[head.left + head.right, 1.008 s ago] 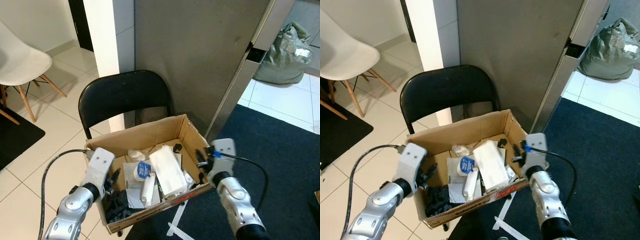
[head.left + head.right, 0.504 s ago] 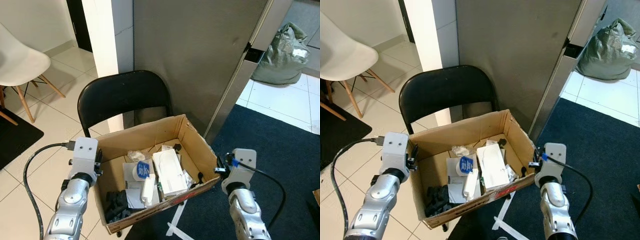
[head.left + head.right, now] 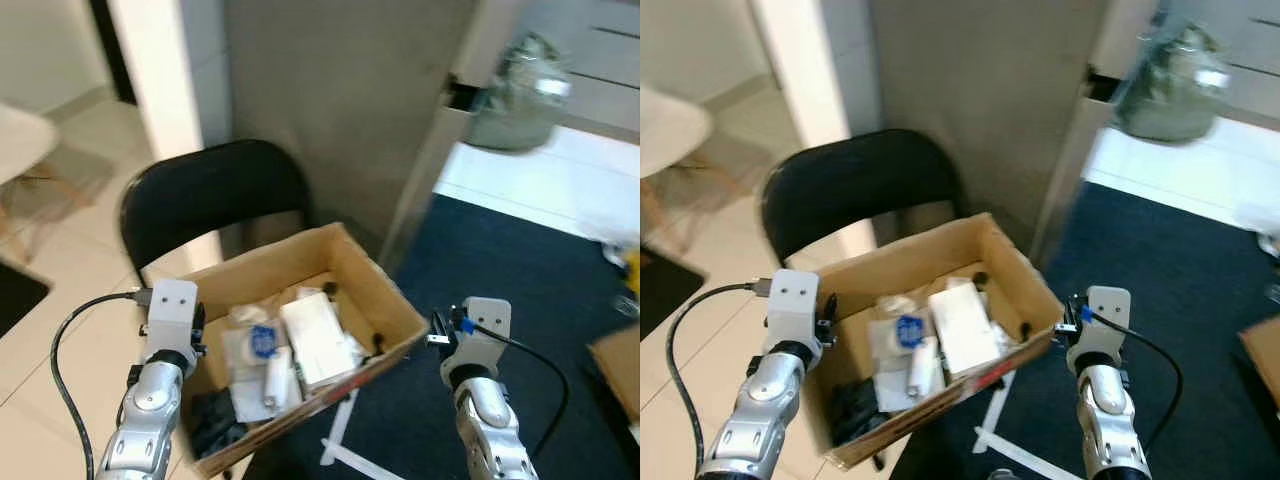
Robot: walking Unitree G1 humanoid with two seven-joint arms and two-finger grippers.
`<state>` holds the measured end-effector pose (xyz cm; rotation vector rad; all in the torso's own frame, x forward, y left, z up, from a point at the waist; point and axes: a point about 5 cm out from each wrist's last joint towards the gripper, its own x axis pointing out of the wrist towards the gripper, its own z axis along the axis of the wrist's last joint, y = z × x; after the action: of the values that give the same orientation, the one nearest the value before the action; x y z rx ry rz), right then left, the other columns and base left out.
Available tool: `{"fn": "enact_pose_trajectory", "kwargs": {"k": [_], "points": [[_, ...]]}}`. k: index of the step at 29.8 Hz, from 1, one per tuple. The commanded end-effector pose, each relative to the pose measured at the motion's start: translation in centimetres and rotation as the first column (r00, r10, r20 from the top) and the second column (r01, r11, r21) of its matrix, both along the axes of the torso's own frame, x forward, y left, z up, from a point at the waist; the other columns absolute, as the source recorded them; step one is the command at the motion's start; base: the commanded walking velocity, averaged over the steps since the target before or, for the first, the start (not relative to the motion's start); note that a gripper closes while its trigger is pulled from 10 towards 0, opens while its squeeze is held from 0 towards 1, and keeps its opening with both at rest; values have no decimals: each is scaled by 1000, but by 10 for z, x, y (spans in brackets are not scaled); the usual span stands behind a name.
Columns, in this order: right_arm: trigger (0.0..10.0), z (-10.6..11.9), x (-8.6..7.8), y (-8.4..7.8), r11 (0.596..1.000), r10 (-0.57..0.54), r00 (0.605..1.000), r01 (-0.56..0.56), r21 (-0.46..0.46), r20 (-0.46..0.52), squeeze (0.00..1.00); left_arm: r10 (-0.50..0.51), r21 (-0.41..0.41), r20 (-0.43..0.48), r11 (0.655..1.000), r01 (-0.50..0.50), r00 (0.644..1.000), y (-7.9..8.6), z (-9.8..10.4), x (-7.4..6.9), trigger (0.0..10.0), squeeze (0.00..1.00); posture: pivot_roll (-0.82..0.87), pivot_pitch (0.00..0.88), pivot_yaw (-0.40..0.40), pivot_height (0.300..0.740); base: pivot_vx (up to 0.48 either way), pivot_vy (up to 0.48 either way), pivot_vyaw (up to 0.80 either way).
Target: Picking trash to rubbish bin
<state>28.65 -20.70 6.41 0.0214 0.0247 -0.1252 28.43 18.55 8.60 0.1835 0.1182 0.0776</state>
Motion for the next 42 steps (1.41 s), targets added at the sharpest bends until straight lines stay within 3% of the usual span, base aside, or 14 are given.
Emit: {"fn": "enact_pose_trajectory", "kwargs": {"k": [1, 23, 26, 42], "points": [[10000, -5, -4, -5, 1000, -20, 999, 21, 6, -26, 0, -4, -1, -11, 1000, 4, 1000, -3, -4, -1, 10000, 0, -8, 109, -35, 740, 0, 0, -688], [10000, -6, -2, 3, 996, 59, 997, -62, -58, -42, 0, -2, -6, -14, 1000, 2, 1000, -5, -6, -2, 10000, 0, -7, 117, -45, 740, 0, 0, 70], [10000, -6, -2, 2, 999, 41, 999, -42, -25, -32, 0, -1, -6, -16, 1000, 1, 1000, -5, -6, -3, 10000, 0, -7, 117, -45, 740, 0, 0, 267], [10000, -6, 0, 1, 999, 45, 998, -47, -29, -43, 0, -6, -27, -16, 1000, 5, 1000, -6, -6, -1, 10000, 0, -8, 124, -49, 740, 0, 0, 0]]}}
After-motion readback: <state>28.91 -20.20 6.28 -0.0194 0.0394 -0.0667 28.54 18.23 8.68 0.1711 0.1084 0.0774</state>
